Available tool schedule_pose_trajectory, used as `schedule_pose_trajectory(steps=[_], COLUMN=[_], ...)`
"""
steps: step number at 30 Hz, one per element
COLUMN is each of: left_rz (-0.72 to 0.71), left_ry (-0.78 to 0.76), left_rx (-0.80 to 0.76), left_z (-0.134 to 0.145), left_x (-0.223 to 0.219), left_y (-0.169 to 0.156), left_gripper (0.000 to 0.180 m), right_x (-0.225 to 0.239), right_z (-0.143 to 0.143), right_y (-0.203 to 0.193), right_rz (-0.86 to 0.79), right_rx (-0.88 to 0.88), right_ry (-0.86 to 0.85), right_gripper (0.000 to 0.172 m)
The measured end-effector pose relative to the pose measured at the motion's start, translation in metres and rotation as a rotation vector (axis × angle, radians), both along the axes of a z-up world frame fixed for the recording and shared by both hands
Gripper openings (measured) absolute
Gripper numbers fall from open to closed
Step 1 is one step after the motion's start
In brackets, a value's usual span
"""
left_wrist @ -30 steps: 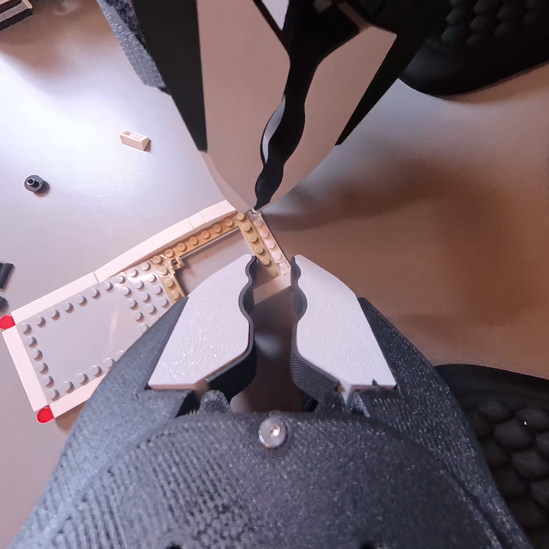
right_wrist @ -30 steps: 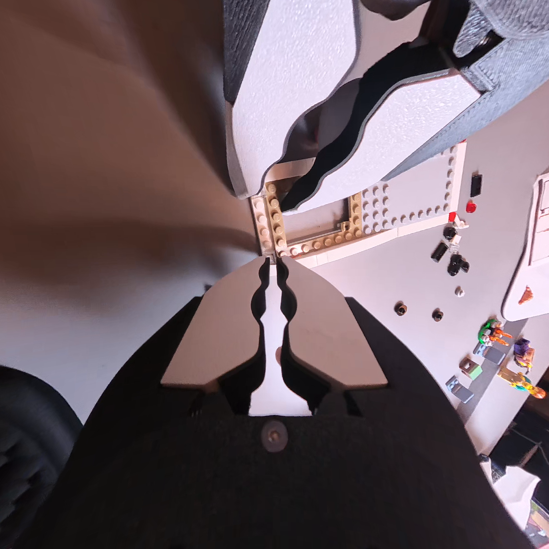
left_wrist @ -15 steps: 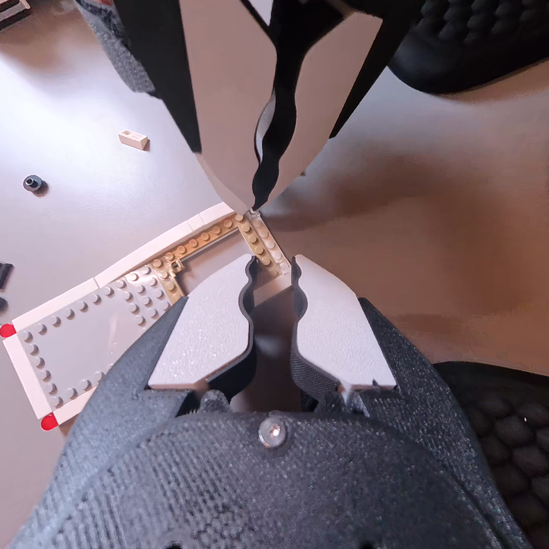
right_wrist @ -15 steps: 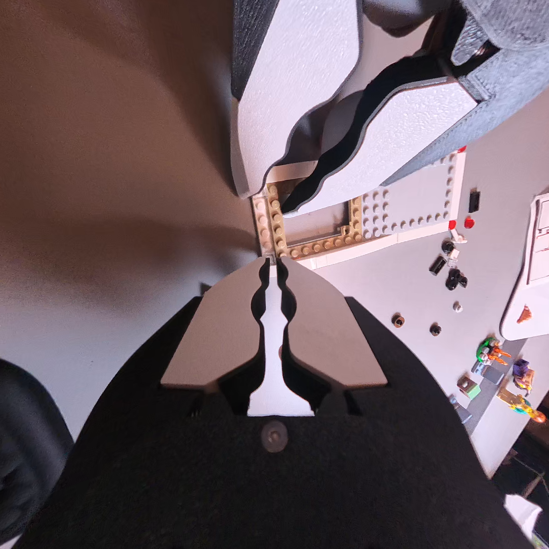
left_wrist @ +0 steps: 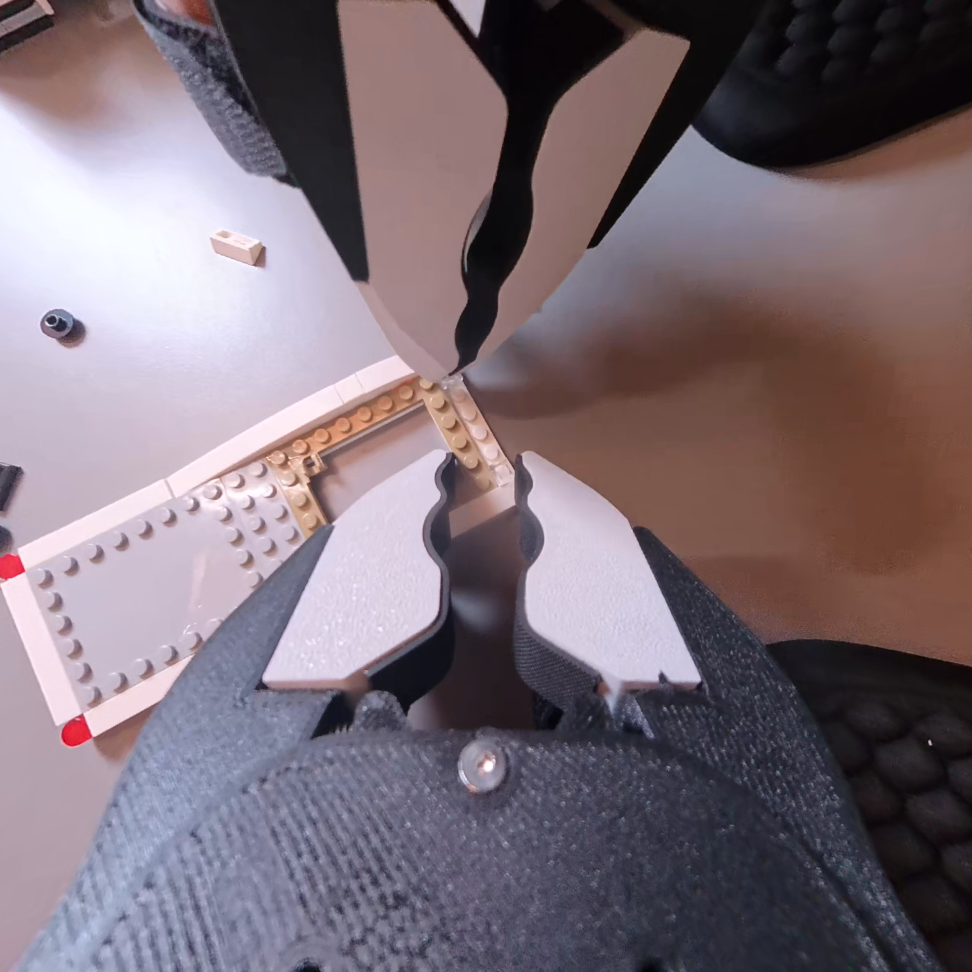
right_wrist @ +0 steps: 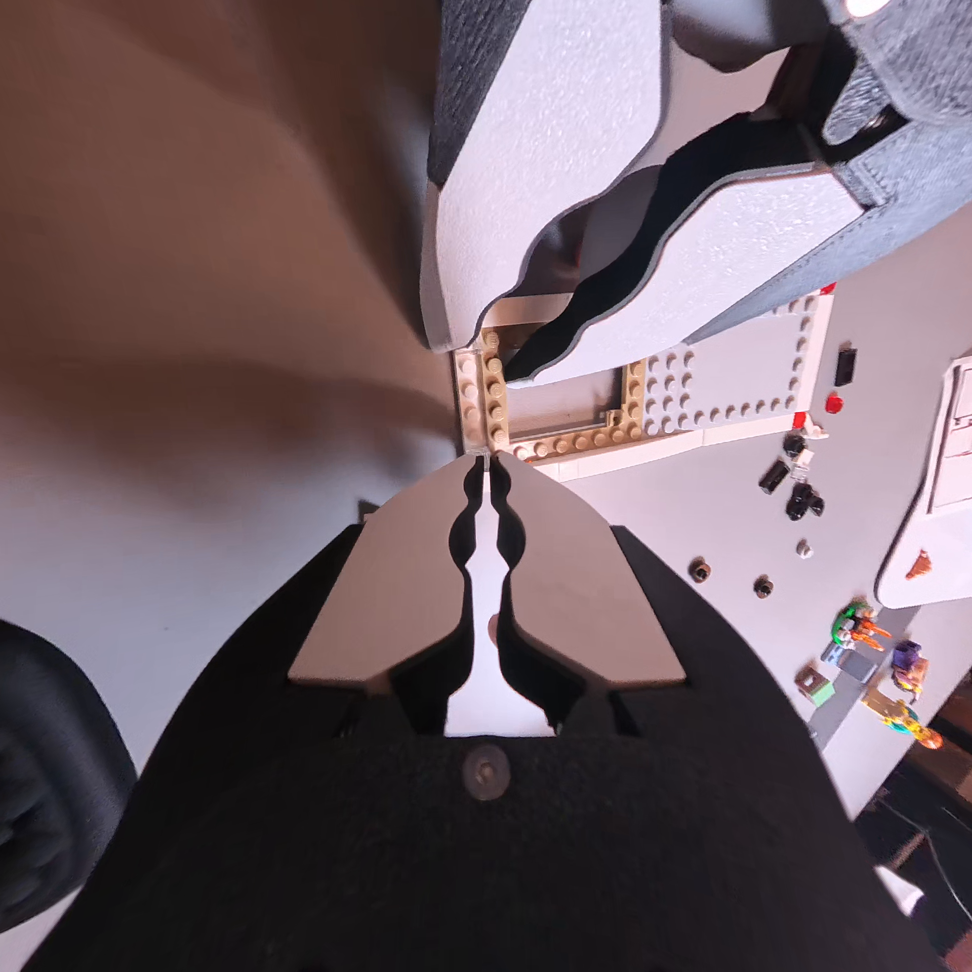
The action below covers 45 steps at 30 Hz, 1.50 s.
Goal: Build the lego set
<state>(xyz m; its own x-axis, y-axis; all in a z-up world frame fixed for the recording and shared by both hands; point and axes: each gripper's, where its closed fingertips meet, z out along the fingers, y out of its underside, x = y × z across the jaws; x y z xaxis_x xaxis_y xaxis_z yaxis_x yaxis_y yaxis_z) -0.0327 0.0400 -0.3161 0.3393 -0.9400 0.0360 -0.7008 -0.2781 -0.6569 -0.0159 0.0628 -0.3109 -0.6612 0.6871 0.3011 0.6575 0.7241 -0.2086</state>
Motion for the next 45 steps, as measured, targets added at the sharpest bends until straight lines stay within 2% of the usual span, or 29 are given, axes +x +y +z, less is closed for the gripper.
schedule_pose_trajectory(steps=[7, 13, 15, 18, 20, 25, 28, 35, 41, 45], left_rz=[-0.002, -0.004, -0.008, -0.01, -0.01, -0.023, -0.037, -0.034, 0.017, 0.075], left_ry=[-0.004, -0.003, -0.004, -0.007, -0.006, -0.012, -0.031, -0.081, -0.204, -0.301], left_rx=[-0.001, 0.001, 0.003, 0.002, 0.002, -0.003, -0.023, 0.019, 0.125, 0.183], left_z=[0.0, 0.0, 0.0, 0.0, 0.0, 0.0, 0.001, 0.006, 0.031, 0.046], left_x=[0.0, 0.0, 0.0, 0.001, 0.001, 0.002, 0.004, 0.013, 0.022, 0.023], left_y=[0.0, 0.0, -0.001, -0.001, -0.001, -0.004, -0.009, -0.022, -0.022, -0.022], left_gripper=[0.022, 0.022, 0.022, 0.022, 0.021, 0.023, 0.032, 0.034, 0.029, 0.026], right_x=[0.0, -0.001, 0.0, 0.013, 0.028, 0.045, 0.045, 0.046, 0.047, 0.032], right_z=[-0.001, 0.001, 0.004, 0.017, 0.018, 0.005, -0.003, -0.006, -0.003, 0.023], right_y=[0.0, 0.0, 0.001, 0.001, -0.001, -0.008, -0.008, -0.013, -0.018, -0.021], right_rz=[0.006, -0.033, -0.107, -0.25, -0.286, -0.305, -0.313, -0.378, -0.375, -0.398], right_rx=[0.018, 0.031, -0.043, -0.226, -0.289, -0.322, -0.336, -0.437, -0.49, -0.612], right_ry=[-0.034, 0.044, 0.13, 0.21, 0.207, 0.16, 0.124, 0.048, 0.102, 0.278], right_gripper=[0.002, 0.001, 0.001, 0.012, 0.014, 0.015, 0.015, 0.008, 0.007, 0.007])
